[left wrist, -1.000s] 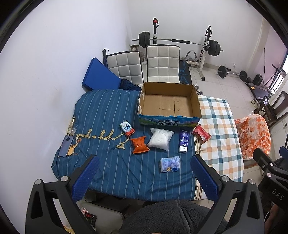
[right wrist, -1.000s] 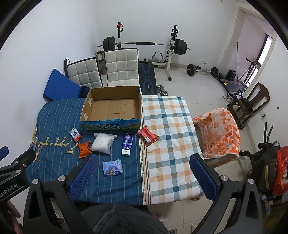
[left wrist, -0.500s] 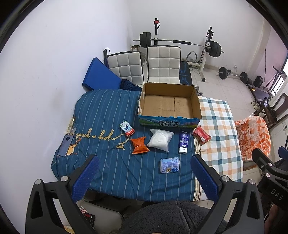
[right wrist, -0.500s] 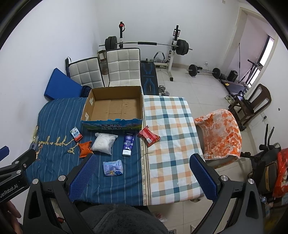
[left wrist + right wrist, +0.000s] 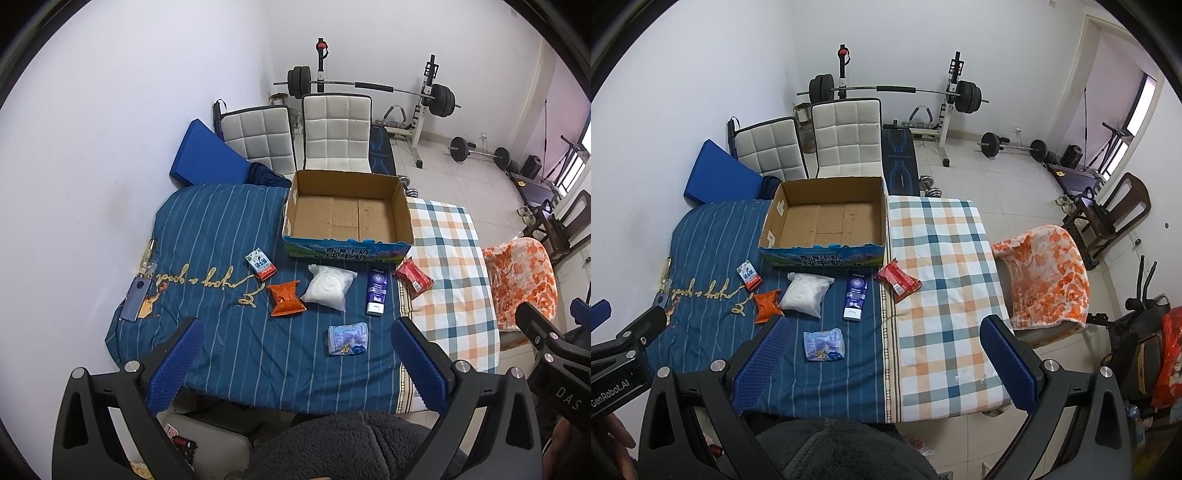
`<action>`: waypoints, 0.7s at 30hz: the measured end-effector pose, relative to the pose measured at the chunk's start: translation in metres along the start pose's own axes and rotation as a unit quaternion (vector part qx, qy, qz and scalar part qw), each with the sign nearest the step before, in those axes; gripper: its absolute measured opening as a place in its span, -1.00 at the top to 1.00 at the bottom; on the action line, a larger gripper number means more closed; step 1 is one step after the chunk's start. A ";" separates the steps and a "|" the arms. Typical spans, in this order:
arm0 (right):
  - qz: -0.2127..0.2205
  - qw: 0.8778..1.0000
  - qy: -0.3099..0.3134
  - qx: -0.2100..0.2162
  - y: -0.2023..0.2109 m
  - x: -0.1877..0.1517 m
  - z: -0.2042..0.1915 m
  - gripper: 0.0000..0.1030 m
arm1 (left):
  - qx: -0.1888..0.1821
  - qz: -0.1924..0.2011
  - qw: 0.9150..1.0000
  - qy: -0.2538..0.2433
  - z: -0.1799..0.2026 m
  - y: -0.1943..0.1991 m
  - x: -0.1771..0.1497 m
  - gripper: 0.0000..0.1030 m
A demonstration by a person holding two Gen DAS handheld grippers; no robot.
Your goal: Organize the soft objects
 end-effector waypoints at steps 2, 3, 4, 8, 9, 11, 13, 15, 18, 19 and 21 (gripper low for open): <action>0.000 1.000 0.000 -0.001 0.000 0.000 0.000 -1.00 | 0.000 0.000 1.000 0.001 0.000 0.000 0.000 -1.00; -0.001 1.000 0.000 0.001 -0.001 0.000 -0.001 -1.00 | 0.000 0.000 1.000 0.000 0.000 0.000 -0.001 -1.00; -0.002 1.000 0.000 0.002 -0.001 0.001 -0.001 -1.00 | 0.000 0.000 1.000 0.001 0.000 0.000 0.000 -1.00; -0.003 1.000 0.000 0.003 -0.001 0.001 -0.002 -1.00 | -0.001 0.000 1.000 0.003 0.002 -0.001 -0.002 -1.00; -0.004 1.000 0.000 0.004 -0.002 0.001 -0.002 -1.00 | -0.001 -0.001 1.000 0.005 0.003 -0.003 -0.002 -1.00; -0.008 1.000 -0.001 0.005 -0.004 0.001 -0.002 -1.00 | -0.003 0.000 1.000 0.007 0.006 -0.009 -0.001 -1.00; -0.015 1.000 -0.002 0.010 -0.012 0.003 -0.001 -1.00 | 0.002 0.002 1.000 0.010 0.008 -0.017 0.002 -1.00; -0.022 1.000 -0.007 0.014 -0.023 0.006 0.004 -1.00 | 0.012 -0.004 1.000 0.017 0.010 -0.030 0.006 -1.00; -0.045 0.999 -0.015 0.025 -0.054 0.010 0.022 -1.00 | 0.024 -0.025 0.999 0.035 0.006 -0.061 0.008 -1.00; -0.057 0.998 -0.017 0.028 -0.068 0.011 0.027 -1.00 | 0.024 -0.033 0.998 0.040 0.005 -0.073 0.010 -1.00; -0.084 0.995 -0.022 0.041 -0.100 0.012 0.031 -1.00 | 0.032 -0.063 0.996 0.049 0.003 -0.103 0.009 -1.00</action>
Point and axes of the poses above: each gripper's, at about its wrist camera, not at the fingertips, and y roughly against the way its jaws point, z to its right, x to its top, the point moved 1 cm from there along -y, roughly the way its jaws point, and after that the axes turned 7 degrees about -y, right-handed, at the moved point
